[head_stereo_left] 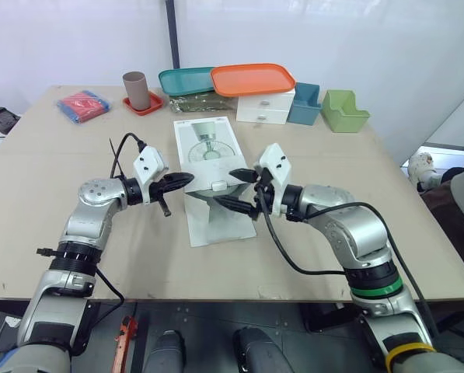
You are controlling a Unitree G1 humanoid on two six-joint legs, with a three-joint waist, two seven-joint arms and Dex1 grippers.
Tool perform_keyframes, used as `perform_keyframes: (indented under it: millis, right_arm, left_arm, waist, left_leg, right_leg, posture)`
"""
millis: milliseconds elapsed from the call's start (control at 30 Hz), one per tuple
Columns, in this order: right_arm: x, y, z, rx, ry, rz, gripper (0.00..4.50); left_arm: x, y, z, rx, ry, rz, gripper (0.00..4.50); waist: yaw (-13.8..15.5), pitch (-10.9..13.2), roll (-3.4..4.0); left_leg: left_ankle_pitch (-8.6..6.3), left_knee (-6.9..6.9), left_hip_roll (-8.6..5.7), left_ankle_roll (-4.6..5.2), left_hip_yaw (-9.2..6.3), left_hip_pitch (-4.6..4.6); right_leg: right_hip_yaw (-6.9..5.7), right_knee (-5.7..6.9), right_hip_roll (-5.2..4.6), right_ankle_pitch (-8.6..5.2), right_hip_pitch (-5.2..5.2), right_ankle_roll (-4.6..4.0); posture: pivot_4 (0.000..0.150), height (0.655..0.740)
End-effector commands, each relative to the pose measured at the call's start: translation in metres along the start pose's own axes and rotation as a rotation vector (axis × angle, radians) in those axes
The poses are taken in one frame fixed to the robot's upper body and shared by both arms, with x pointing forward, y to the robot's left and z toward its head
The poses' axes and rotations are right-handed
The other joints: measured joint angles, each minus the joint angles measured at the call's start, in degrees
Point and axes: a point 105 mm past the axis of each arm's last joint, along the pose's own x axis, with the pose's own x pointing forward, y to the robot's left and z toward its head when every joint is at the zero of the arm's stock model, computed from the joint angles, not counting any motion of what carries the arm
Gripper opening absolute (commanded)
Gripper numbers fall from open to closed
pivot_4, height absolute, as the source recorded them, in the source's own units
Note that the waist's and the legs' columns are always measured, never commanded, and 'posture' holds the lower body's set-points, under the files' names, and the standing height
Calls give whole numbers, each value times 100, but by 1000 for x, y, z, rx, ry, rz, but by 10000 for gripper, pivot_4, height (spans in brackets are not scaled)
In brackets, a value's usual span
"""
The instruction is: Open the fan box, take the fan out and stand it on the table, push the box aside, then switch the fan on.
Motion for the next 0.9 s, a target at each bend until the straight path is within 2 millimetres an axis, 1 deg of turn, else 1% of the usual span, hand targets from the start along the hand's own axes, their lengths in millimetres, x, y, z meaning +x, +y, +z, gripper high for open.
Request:
perform_keyframes:
  millis: [33, 67, 100, 133, 167, 267, 367, 433, 567, 800, 900]
  right_arm:
    - [0, 8, 16, -82, 18, 18, 19838]
    - [1, 8, 15, -90, 37, 12, 14475]
    - [1, 7, 13, -91, 56, 6, 10109]
    - [1, 6, 10, -97, 77, 2, 4448]
    - [1, 6, 8, -100, 90, 0, 306]
    - [2, 3, -3, -113, 162, -29, 306]
    - [2, -1, -9, -103, 194, -52, 306]
    - [1, -6, -15, -90, 221, -77, 306]
    - [-6, -24, -30, -67, 298, -178, 306]
    - [-24, -27, -34, -99, 335, -189, 306]
    - [-34, -32, -40, -112, 368, -208, 306]
  left_arm:
    - [-1, 0, -9, -16, 34, -1, 696]
    - [-1, 0, -9, -17, 34, 0, 696]
    - [-1, 0, -10, -18, 34, 0, 696]
    - [-1, -1, -10, -18, 32, -1, 696]
    - [-1, -1, -10, -19, 31, -2, 696]
    - [0, -2, -10, -22, 28, -1, 696]
    - [0, -2, -10, -25, 26, -1, 696]
    - [1, -2, -10, -25, 23, 0, 696]
    - [2, -2, -10, -26, 19, -2, 696]
    - [4, -3, -13, -22, 26, -10, 696]
    - [4, -4, -13, -19, 27, -12, 696]
  waist:
    - [0, 0, 0]
    - [0, 0, 0]
    - [0, 0, 0]
    - [0, 0, 0]
    - [0, 0, 0]
    - [0, 0, 0]
    - [0, 0, 0]
    - [0, 0, 0]
    - [2, 0, 0]
    - [23, -1, -1]
    - [28, -1, -1]
  left_leg:
    - [0, -1, 0, 0, 0, 0]
    - [0, -1, 0, 0, -1, 0]
    - [0, -2, 0, 0, -1, 0]
    - [0, -2, 0, 0, -1, 0]
    - [0, -2, 0, 0, -1, 0]
    - [0, -1, 0, 0, 0, 0]
    - [0, -1, 0, 0, 0, 0]
    - [0, -1, 0, 0, 0, 0]
    - [0, 0, 0, 0, 0, 0]
    - [0, 5, -1, 0, 1, 1]
    - [0, 6, -1, 0, 1, 0]
  right_leg:
    - [0, 0, 0, -1, 0, -1]
    - [0, 0, 0, -1, 0, -1]
    - [-1, 0, 0, -1, 0, -2]
    - [-1, 0, 0, -2, 0, -2]
    - [-1, 0, 0, -2, 0, -2]
    - [0, 0, 0, -2, -1, -3]
    - [0, 0, 0, -2, -1, -3]
    - [0, 0, 0, -2, -1, -3]
    - [0, 0, -1, -2, 0, -2]
    - [0, 0, -3, -1, 4, -2]
    - [0, -1, -3, -2, 4, -2]
  posture:
    - [1500, 7400]
    - [1500, 7400]
    - [1500, 7400]
    - [1500, 7400]
    - [1500, 7400]
    - [1500, 7400]
    - [1500, 7400]
    - [1500, 7400]
    - [1500, 7400]
    - [1500, 7400]
    - [1500, 7400]
